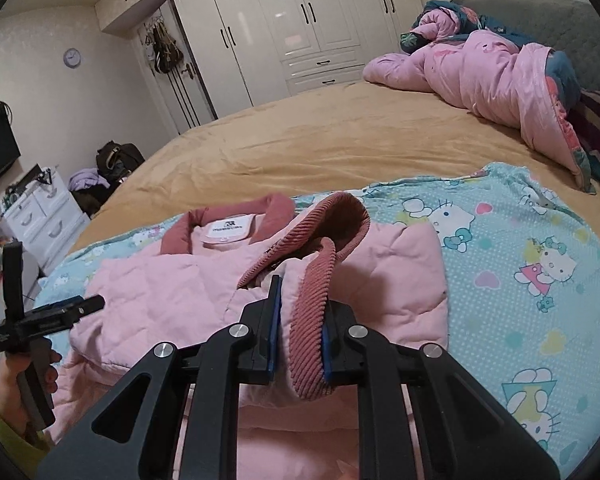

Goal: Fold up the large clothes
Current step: 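Grasp the folded cuff with the right tool and tuck it while left tool presses jacket, then open the right tool and release the cuff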

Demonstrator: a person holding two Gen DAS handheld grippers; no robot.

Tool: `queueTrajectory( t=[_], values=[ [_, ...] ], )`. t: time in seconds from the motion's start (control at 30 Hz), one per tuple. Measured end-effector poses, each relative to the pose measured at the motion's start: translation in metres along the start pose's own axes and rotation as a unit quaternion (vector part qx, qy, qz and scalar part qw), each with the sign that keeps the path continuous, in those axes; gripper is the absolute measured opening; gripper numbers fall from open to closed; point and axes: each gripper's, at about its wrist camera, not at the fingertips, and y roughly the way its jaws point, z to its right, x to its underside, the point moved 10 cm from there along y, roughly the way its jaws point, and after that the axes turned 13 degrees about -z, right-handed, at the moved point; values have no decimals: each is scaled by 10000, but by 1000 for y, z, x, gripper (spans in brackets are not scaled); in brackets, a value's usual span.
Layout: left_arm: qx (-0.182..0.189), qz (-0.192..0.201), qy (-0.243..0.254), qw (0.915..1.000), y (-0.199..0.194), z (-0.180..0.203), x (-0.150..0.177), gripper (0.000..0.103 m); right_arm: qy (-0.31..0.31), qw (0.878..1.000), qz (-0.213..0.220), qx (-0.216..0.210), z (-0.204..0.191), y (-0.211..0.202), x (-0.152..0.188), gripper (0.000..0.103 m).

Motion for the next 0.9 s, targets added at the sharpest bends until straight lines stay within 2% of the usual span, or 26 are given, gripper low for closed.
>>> queueTrajectory(
  t=[0.1, 0.23, 0.3, 0.37, 0.43, 0.53, 0.63, 0.73, 0.8, 0.83, 0.9],
  values=[
    [-280, -387, 182, 9987, 23, -2, 11, 90, 34, 9999, -76, 78, -1, 3, 2, 16],
    [-332, -457, 186, 9982, 34, -4, 16, 90, 2, 9993, -231, 306, 1, 9, 6, 20],
    [-233, -489, 112, 9985, 40, -6, 18, 90, 1, 9988, -351, 340, 2, 13, 10, 32],
    [-200, -511, 122, 9984, 42, -7, 20, 90, 80, 9986, -408, 337, 5, 13, 13, 53],
    [-187, -494, 129, 9985, 43, -7, 20, 90, 246, 9982, -355, 415, 11, 7, 14, 66],
    [-161, -481, 126, 9986, 45, -7, 20, 90, 320, 9967, -87, 739, 16, -11, 7, 68],
    [-109, -471, 109, 9988, 46, -7, 19, 90, 69, 9977, -62, 665, -2, -13, -1, 70],
    [-90, -450, 102, 9989, 46, -7, 20, 90, -368, 9976, -230, 542, -34, 0, -5, 70],
    [-98, -428, 98, 9990, 46, -7, 21, 90, -619, 9959, -478, 456, -55, 16, -5, 74],
    [-99, -418, 99, 9990, 46, -7, 21, 90, -697, 9936, -727, 511, -63, 32, -3, 78],
    [-92, -406, 97, 9991, 45, -7, 21, 90, -748, 9893, -1028, 709, -69, 57, 0, 78]
  ],
)
